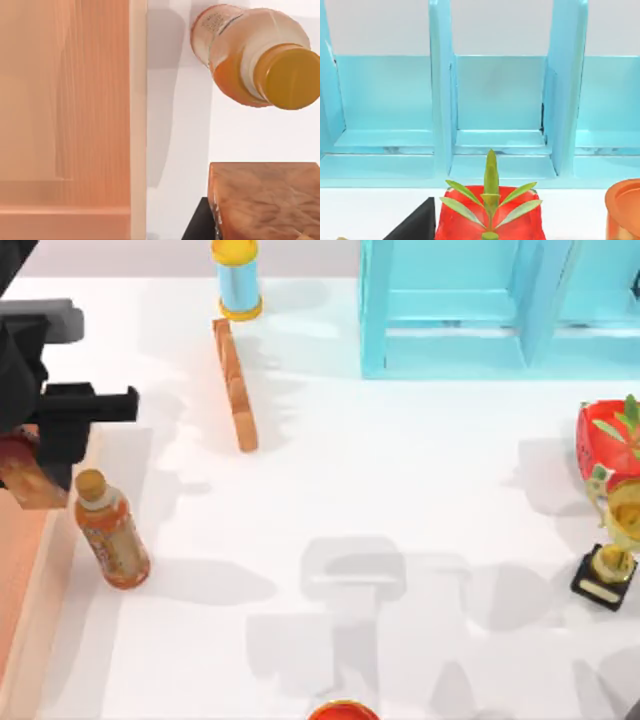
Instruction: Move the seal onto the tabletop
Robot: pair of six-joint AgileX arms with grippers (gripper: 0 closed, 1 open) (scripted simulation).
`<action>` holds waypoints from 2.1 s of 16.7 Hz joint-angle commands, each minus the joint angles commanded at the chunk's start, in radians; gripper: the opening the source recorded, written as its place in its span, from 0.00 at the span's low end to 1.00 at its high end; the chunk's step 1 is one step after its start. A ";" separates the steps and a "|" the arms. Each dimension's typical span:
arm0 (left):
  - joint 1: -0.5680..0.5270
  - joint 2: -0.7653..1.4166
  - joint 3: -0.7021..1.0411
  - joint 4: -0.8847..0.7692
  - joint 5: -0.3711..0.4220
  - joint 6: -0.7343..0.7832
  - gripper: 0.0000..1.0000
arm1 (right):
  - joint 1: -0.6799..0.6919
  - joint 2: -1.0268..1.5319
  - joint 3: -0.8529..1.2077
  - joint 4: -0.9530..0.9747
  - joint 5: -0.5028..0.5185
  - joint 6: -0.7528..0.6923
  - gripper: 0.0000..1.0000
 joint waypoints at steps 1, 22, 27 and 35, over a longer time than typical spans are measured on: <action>-0.025 0.013 0.026 0.008 0.005 -0.028 0.00 | 0.000 0.000 0.000 0.000 0.000 0.000 1.00; -0.537 0.719 0.462 0.177 -0.005 -0.509 0.00 | 0.000 0.000 0.000 0.000 0.000 0.000 1.00; -0.537 0.740 0.399 0.262 -0.006 -0.510 0.00 | 0.000 0.000 0.000 0.000 0.000 0.000 1.00; -0.540 0.759 0.350 0.333 -0.007 -0.510 0.08 | 0.000 0.000 0.000 0.000 0.000 0.000 1.00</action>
